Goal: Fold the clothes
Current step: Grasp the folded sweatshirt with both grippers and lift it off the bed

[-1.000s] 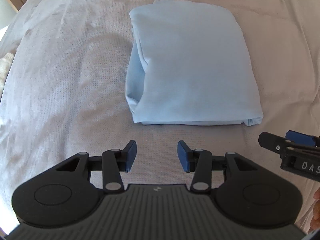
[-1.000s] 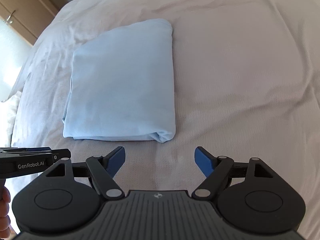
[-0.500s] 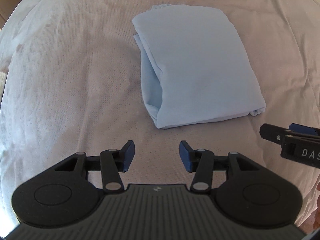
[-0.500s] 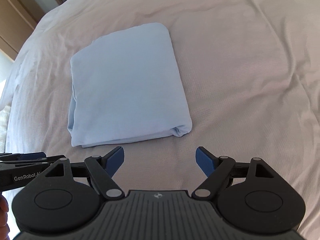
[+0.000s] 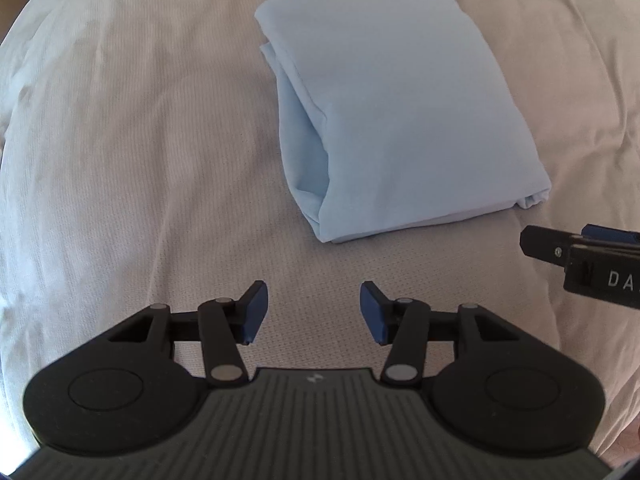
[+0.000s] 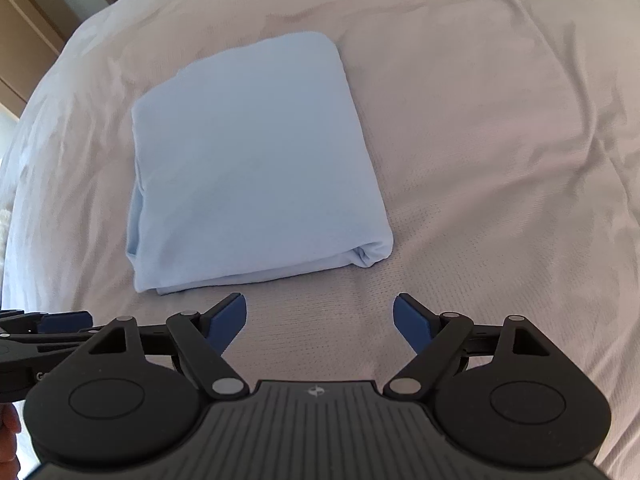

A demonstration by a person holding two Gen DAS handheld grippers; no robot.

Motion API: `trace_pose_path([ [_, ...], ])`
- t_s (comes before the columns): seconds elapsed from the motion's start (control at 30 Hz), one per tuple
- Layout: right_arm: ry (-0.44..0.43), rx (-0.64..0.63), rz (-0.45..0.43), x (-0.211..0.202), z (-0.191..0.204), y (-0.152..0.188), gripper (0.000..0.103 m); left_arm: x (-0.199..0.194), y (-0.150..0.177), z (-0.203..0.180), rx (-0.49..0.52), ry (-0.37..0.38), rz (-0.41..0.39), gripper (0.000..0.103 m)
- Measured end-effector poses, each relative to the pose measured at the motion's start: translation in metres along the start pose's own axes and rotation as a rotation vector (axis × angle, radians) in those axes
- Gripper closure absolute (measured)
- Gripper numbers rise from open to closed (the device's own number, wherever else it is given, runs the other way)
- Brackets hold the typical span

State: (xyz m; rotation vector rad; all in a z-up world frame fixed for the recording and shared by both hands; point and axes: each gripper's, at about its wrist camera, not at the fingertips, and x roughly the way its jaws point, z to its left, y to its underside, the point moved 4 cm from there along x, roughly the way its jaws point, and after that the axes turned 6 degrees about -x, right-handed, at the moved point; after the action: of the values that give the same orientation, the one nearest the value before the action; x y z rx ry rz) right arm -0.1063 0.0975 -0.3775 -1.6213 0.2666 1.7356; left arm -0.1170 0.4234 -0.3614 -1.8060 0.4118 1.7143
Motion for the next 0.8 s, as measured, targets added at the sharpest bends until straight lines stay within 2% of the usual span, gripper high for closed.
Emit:
trace_pose_path([
  [0.1,-0.016,-0.008,0.023,0.006,-0.006,-0.002,0.02,0.002,-0.007,0.0,-0.018,-0.004,0.009,0.054],
  [0.2,-0.048,-0.024,0.039,0.003,-0.017,-0.005,0.02,-0.002,-0.018,0.002,-0.036,0.024,-0.001,0.051],
  [0.33,-0.16,0.019,-0.014,-0.01,-0.043,-0.015,0.02,-0.005,-0.038,0.016,-0.095,0.092,-0.043,0.036],
  [0.37,-0.191,0.033,-0.031,-0.014,-0.051,-0.018,0.02,-0.004,-0.044,0.022,-0.117,0.131,-0.056,0.035],
  [0.5,-0.345,0.157,-0.097,-0.013,-0.084,-0.037,0.02,0.002,-0.063,0.046,-0.229,0.291,-0.115,0.013],
  [0.67,-0.469,0.272,-0.103,0.018,-0.109,-0.067,0.02,0.034,-0.081,0.066,-0.339,0.423,-0.09,0.012],
  [0.8,-0.507,0.295,-0.082,0.042,-0.113,-0.08,0.02,0.058,-0.092,0.077,-0.43,0.533,-0.061,0.012],
])
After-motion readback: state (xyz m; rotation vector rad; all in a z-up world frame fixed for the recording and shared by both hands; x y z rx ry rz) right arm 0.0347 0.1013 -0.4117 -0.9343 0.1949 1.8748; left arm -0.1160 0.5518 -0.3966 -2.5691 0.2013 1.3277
